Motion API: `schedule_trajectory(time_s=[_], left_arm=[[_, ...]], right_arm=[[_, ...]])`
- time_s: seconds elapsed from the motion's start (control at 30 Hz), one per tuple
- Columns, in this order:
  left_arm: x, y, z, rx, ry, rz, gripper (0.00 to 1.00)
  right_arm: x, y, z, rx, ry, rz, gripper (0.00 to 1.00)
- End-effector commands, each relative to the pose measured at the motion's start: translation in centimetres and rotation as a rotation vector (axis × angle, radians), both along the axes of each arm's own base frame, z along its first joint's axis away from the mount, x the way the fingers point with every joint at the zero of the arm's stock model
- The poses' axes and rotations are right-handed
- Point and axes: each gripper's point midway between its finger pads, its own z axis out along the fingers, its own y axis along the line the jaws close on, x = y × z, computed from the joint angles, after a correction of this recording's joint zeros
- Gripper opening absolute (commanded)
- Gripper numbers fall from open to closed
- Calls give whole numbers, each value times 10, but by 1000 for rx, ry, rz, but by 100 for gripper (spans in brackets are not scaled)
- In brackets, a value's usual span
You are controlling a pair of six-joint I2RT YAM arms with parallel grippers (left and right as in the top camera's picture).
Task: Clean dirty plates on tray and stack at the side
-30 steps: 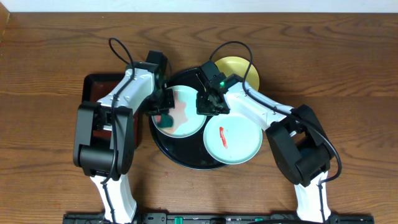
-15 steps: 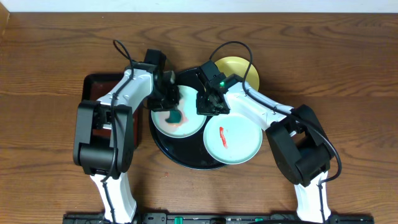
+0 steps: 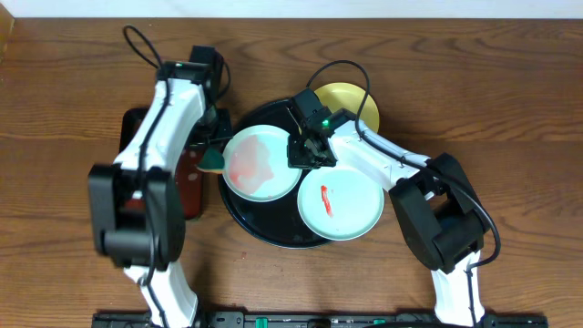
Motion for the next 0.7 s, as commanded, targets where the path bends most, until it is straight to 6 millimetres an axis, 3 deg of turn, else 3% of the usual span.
schedule_trajectory(time_s=[0.0,0.1,0.2,0.37,0.67], left_arm=[[6,4,50,5,-140,16,8],[4,10,72,-1,-204,33,7],[3,19,82,-1,-231,56,8],[0,28,79,3,-218,79,7],[-2,28,72,5,-200,80,8]], right_arm=[[-9,6,7,20,-10,83,1],[-5,9,33,43,-78,137,1],[-1,9,59,57,-139,158,1],[9,-6,88,-32,-265,138,1],[19,-43,135,-383,-533,139,1]])
